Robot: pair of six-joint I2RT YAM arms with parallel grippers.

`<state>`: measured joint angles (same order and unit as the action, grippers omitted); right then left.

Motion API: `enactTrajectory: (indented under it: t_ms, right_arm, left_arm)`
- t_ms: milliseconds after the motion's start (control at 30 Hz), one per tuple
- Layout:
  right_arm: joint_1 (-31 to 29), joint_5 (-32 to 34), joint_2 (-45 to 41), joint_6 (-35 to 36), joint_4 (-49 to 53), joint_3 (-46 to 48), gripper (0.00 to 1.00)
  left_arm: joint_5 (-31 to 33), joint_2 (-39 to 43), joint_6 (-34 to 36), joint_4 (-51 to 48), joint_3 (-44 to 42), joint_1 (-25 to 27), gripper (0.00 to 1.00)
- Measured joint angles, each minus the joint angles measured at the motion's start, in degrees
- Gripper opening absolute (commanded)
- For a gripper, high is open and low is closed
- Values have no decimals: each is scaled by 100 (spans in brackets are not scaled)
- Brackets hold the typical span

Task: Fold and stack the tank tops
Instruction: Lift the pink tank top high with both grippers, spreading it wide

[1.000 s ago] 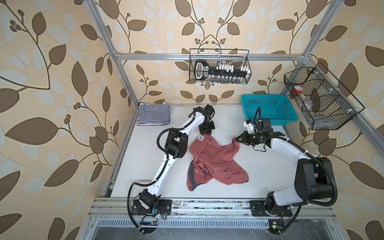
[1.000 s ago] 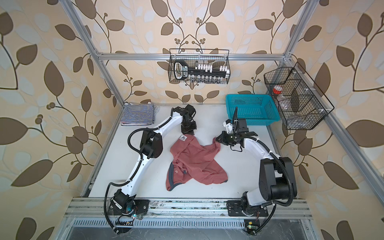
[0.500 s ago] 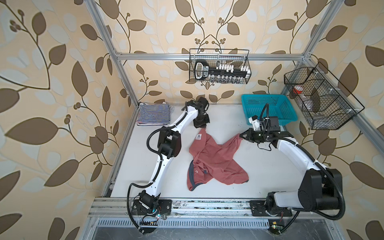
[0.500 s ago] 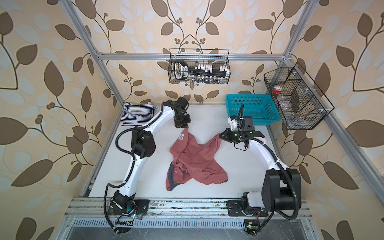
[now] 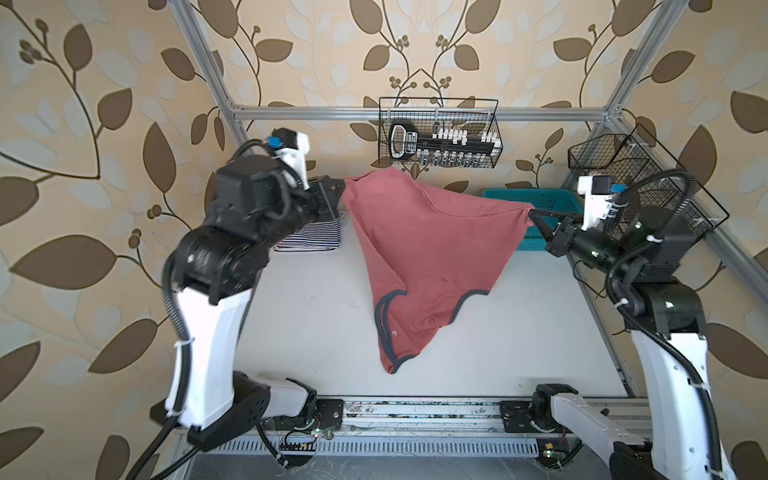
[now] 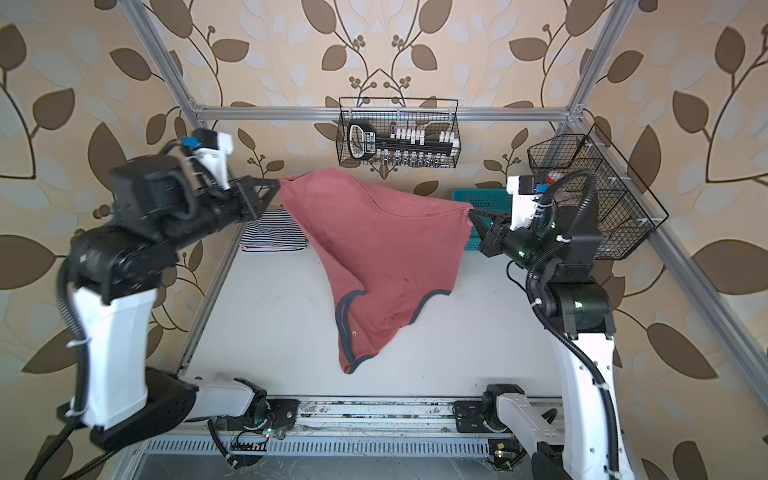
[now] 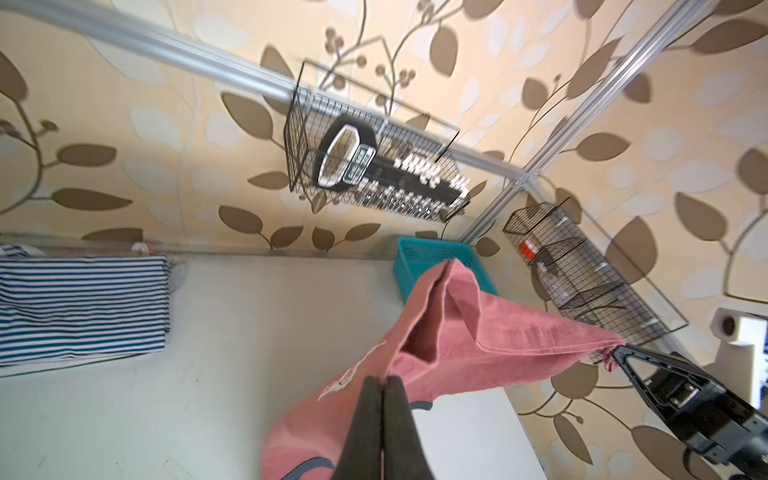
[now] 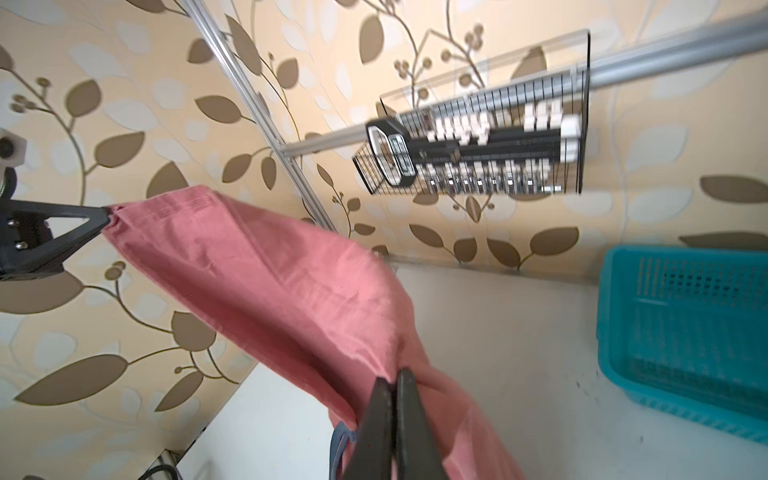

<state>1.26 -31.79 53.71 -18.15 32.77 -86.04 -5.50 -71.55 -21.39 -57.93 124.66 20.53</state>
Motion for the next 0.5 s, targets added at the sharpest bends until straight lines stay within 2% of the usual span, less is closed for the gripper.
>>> enactTrajectory:
  t_ms: [167,367,500]
  right_arm:
    - [0,35,-391,0,68,-485,0]
    - [0,33,-540,-2,46,-990,0]
    - [2,-17,-658,-72,-66,-1106,0]
  left_arm:
    - [2,955,96,284,-457,2,0]
    - [-57,1375,160,619,-671,2,0]
    - [118,1593,229,807,-634,2,0]
